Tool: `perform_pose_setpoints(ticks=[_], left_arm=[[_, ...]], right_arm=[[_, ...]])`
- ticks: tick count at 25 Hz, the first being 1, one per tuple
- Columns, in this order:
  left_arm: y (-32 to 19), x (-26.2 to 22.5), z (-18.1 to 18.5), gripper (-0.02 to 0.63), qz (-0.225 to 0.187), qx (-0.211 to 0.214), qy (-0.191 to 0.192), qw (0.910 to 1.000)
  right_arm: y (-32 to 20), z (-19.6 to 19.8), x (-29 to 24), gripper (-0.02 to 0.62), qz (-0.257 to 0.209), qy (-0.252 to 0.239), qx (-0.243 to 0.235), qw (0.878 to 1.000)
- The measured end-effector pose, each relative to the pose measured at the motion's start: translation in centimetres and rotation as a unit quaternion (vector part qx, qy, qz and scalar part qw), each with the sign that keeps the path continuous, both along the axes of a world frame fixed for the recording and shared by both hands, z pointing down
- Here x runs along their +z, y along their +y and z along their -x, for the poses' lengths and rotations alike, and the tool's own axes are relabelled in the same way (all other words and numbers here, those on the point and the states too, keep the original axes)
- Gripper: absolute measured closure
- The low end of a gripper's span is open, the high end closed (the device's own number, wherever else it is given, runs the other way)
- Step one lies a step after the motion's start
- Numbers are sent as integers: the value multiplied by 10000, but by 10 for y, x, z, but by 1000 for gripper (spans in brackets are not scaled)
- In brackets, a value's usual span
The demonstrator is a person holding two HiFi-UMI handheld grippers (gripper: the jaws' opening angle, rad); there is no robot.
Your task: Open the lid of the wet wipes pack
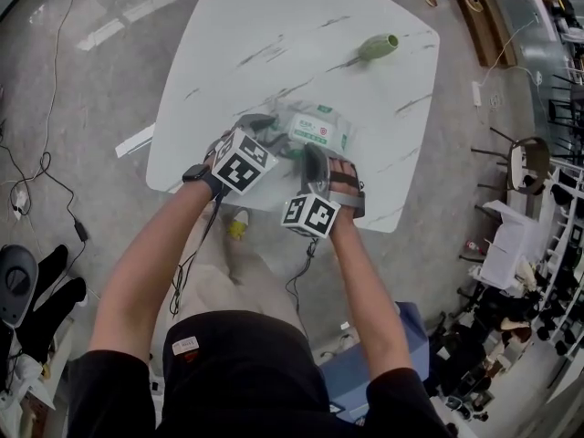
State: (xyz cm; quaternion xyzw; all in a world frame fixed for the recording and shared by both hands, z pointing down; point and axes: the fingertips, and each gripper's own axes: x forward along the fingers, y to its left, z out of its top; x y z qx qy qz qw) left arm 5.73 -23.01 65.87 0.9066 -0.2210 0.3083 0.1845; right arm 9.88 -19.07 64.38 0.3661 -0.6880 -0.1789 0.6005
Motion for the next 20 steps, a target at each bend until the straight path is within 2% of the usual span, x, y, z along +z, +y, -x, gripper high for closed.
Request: perform_pose_setpoints(ticks=[14, 20], left_arm=[[1, -2, 1, 430, 12, 3, -10, 10000], [1, -2, 1, 430, -7, 14, -16, 10000]], right_arm=[[-2, 3, -14, 586, -188, -132, 42, 9997], [-22, -5, -43, 588, -522, -314, 288, 9977]])
